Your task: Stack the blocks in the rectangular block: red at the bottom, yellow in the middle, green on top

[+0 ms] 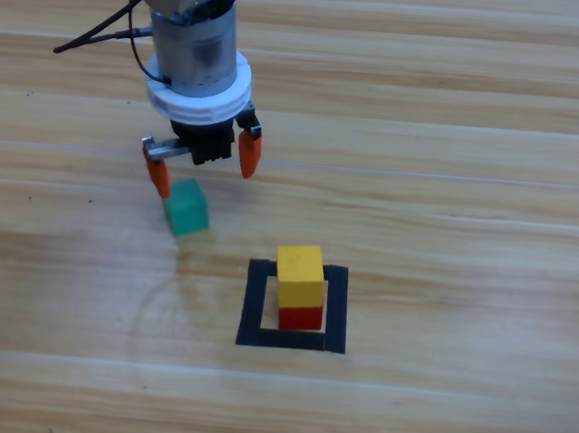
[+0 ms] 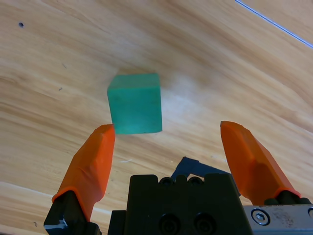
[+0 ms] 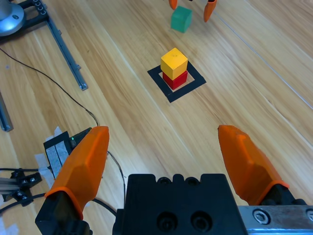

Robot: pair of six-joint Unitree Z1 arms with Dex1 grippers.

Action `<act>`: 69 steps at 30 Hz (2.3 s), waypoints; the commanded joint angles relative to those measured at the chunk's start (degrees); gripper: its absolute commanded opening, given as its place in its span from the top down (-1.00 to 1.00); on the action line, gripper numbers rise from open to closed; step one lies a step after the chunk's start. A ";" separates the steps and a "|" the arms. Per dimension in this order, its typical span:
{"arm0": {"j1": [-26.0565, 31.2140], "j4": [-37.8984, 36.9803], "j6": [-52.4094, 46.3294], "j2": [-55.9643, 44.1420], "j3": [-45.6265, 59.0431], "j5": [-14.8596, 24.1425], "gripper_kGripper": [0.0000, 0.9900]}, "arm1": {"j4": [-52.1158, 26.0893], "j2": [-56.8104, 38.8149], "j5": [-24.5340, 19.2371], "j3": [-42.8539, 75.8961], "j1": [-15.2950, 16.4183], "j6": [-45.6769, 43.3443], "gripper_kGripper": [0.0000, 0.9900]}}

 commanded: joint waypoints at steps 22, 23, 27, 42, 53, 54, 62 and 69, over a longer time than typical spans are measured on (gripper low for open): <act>4.47 0.54 -2.20 5.99 0.59 -2.80 -0.86 | -0.68 6.10 1.36 0.69 2.96 -1.16 -0.98; 4.38 0.54 -2.29 6.25 0.59 -2.80 -0.86 | -0.77 6.72 0.48 0.42 2.96 -1.07 -0.98; 4.11 0.28 -2.73 7.13 0.68 -2.80 -0.86 | -0.77 9.09 -2.51 -0.63 2.96 -0.37 -0.98; 3.06 -2.27 -2.91 9.06 1.91 -3.50 -0.54 | -0.94 9.36 -2.60 -0.54 2.96 -0.11 -0.98; 3.24 -1.39 8.17 2.56 1.56 -3.24 0.88 | -0.94 8.83 -2.95 -0.45 2.96 0.68 -0.98; 2.71 0.45 10.01 1.59 -0.90 -2.36 0.88 | -0.94 8.74 -2.95 -0.45 2.96 0.77 -0.98; -3.80 8.80 31.37 -6.93 -15.23 -0.95 0.96 | -0.94 8.57 -3.65 -0.45 2.96 0.86 -0.98; -11.44 10.82 38.40 -7.55 -15.05 -1.83 1.00 | -0.86 7.60 -4.00 -0.01 2.96 1.12 -0.98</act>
